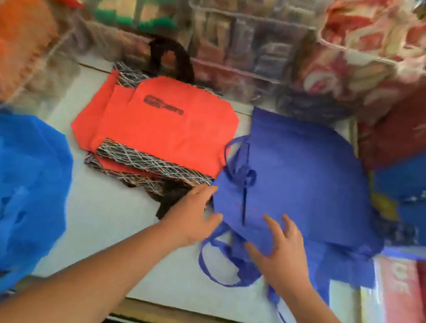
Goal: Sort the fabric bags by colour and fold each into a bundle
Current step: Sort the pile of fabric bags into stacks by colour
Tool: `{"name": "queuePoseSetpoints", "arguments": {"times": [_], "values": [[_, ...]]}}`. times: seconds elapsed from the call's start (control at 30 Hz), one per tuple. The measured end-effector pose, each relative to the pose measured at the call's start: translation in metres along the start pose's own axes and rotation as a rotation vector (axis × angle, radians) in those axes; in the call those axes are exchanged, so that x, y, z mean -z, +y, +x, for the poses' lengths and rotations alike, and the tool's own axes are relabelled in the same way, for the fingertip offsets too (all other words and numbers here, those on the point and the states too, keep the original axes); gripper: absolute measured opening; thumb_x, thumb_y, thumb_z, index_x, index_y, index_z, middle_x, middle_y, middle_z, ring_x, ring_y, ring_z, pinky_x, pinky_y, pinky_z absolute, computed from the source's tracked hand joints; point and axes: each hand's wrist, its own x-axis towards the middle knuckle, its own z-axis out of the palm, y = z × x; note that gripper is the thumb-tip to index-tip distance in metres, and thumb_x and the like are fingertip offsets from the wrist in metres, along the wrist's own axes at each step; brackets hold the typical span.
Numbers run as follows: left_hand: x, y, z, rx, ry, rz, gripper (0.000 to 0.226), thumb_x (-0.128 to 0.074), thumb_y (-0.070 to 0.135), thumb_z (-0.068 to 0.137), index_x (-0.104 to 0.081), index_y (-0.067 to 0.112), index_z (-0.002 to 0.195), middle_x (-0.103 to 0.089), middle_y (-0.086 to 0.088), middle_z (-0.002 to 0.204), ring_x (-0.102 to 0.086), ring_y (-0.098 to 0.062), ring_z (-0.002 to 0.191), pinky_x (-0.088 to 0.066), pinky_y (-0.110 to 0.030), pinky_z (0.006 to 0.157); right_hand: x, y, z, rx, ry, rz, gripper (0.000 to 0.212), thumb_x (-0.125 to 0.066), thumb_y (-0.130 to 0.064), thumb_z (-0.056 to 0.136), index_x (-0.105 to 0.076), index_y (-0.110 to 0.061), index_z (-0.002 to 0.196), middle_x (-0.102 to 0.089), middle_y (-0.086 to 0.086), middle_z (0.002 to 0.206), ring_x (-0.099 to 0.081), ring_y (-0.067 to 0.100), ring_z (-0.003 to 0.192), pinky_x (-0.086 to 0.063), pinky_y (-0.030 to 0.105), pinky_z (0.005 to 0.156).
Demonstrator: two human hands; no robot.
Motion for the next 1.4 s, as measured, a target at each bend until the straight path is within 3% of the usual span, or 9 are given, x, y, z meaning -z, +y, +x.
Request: {"name": "queuePoseSetpoints", "arguments": {"times": [0.1,0.2,0.47,0.67,0.83,1.0,1.1,1.23,1.4], "values": [[-0.036,0.007,0.027,0.165,0.11,-0.057,0.066,-0.075,0.047,0.078,-0.058,0.014,0.133,-0.061,-0.005,0.13,-0.056,-0.022,0.125,-0.043,-0.033,0.108,0.007,0.073,-0.004,-0.161,-0.063,-0.109,0.11,-0.048,-0.092,0.058,-0.033,-0.045,0.157,-0.008,0.012,0.171,-0.015,0.036,0.156,-0.027,0.055,0.12],[-0.061,0.014,0.043,0.313,0.225,-0.068,0.068,-0.082,0.041,0.08,-0.056,0.01,0.135,-0.056,-0.012,0.13,-0.051,-0.027,0.125,-0.042,-0.037,0.108,0.025,0.116,0.009,-0.235,0.007,-0.042,0.093,-0.065,-0.08,0.076,-0.032,-0.047,0.156,0.003,0.007,0.173,-0.008,0.034,0.157,-0.019,0.057,0.123],[-0.121,0.049,0.038,0.529,0.236,-0.139,0.062,-0.076,0.065,0.072,-0.06,0.011,0.098,-0.056,-0.01,0.112,-0.059,-0.032,0.098,-0.051,-0.042,0.093,0.061,0.169,0.048,-0.339,0.002,-0.072,0.066,-0.05,-0.07,0.093,-0.048,-0.035,0.15,-0.054,0.002,0.143,-0.043,0.036,0.132,-0.037,0.047,0.105],[-0.136,0.075,0.056,0.627,0.386,-0.362,0.082,-0.092,0.059,0.054,-0.057,0.016,0.115,-0.066,0.003,0.11,-0.068,-0.021,0.093,-0.058,-0.039,0.085,0.044,0.17,0.006,-0.18,-0.227,-0.103,0.111,-0.049,-0.099,0.06,-0.027,-0.047,0.156,-0.037,-0.01,0.136,-0.038,0.023,0.129,-0.038,0.043,0.102],[-0.144,0.09,0.069,0.543,0.359,-0.226,0.043,-0.081,0.019,0.076,-0.054,0.017,0.109,-0.063,0.007,0.09,-0.064,-0.029,0.085,-0.05,-0.033,0.074,0.029,0.163,0.008,-0.114,-0.24,-0.287,0.131,-0.047,-0.105,0.046,-0.002,-0.054,0.158,-0.02,-0.003,0.141,-0.03,0.026,0.13,-0.038,0.045,0.1],[-0.131,0.081,0.059,0.39,0.379,-0.229,0.026,-0.069,0.01,0.085,-0.06,0.028,0.102,-0.068,0.011,0.087,-0.068,-0.023,0.083,-0.052,-0.034,0.072,0.009,0.148,0.012,-0.045,-0.251,-0.368,0.125,-0.04,-0.101,0.061,0.025,-0.048,0.154,0.038,0.007,0.163,0.029,0.043,0.151,-0.015,0.073,0.115],[-0.122,0.07,0.054,0.28,0.424,-0.321,0.041,-0.07,0.011,0.086,-0.06,0.043,0.11,-0.072,0.013,0.102,-0.07,-0.015,0.093,-0.057,-0.04,0.088,0.004,0.146,0.025,0.031,-0.2,-0.354,0.109,-0.04,-0.093,0.073,0.012,-0.05,0.158,0.028,0.004,0.168,0.023,0.041,0.154,-0.019,0.073,0.117],[-0.114,0.063,0.071,0.26,0.478,-0.393,0.063,-0.068,0.024,0.082,-0.052,0.033,0.143,-0.069,0.014,0.127,-0.067,-0.013,0.115,-0.054,-0.043,0.102,0.021,0.142,0.069,0.115,-0.195,-0.407,0.103,-0.045,-0.084,0.073,0.003,-0.053,0.158,0.022,0.0,0.17,0.019,0.037,0.156,-0.022,0.071,0.117],[-0.116,0.062,0.109,0.322,0.476,-0.414,0.061,-0.079,0.027,0.079,-0.054,0.023,0.135,-0.069,0.003,0.123,-0.068,-0.024,0.111,-0.054,-0.044,0.099,0.05,0.15,0.122,0.119,-0.221,-0.378,0.108,-0.06,-0.089,0.071,-0.001,-0.058,0.156,0.019,-0.008,0.171,0.019,0.028,0.157,-0.023,0.067,0.119]]}}
